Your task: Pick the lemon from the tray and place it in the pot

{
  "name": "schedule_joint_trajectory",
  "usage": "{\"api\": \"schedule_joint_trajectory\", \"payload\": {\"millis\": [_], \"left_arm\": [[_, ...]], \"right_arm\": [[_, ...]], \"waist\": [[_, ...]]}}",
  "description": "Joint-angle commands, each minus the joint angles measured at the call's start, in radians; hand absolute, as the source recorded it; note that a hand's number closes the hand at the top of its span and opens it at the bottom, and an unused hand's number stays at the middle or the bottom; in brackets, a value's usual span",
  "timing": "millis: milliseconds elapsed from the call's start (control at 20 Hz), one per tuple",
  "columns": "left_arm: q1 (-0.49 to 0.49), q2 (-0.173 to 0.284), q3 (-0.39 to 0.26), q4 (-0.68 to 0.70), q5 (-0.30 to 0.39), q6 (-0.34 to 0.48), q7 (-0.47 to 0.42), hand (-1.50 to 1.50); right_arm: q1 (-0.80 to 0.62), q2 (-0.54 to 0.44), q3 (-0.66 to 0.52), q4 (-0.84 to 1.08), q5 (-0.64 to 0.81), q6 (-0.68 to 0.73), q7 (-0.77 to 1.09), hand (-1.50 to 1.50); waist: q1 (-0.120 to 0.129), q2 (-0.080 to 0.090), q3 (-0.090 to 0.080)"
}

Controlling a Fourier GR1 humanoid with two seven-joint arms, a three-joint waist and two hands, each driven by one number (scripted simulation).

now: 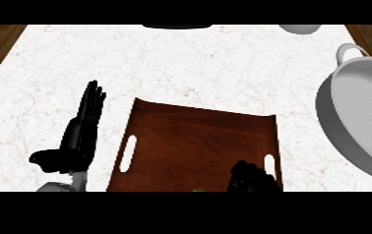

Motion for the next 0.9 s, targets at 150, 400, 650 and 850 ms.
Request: {"api": "schedule_joint_trajectory", "payload": {"millis": [150, 400, 650, 850], "left_arm": [[-0.029, -0.01, 0.013, 0.008, 0.003, -0.006, 0.007, 0.0], [-0.007, -0.013, 0.01, -0.007, -0.003, 0.002, -0.017, 0.0], [-0.016, -0.01, -0.004, -0.015, -0.013, -0.006, -0.018, 0.0], [-0.029, -0.017, -0.023, -0.011, -0.016, -0.022, -0.024, 0.0]], "right_arm": [[-0.207, 0.06, -0.193, 0.092, -0.097, 0.028, 0.189, 1.5], [-0.214, 0.061, -0.566, 0.089, -0.271, 0.048, 0.135, 1.5], [-0.369, 0.057, -0.831, 0.18, -0.324, 0.103, 0.109, 1.5], [-0.539, -0.041, -1.012, 0.302, -0.289, 0.117, 0.1, 1.5]], "waist": [[0.005, 0.009, 0.002], [-0.017, 0.06, 0.012], [0.026, 0.058, 0.004], [0.066, 0.057, 0.001]]}}
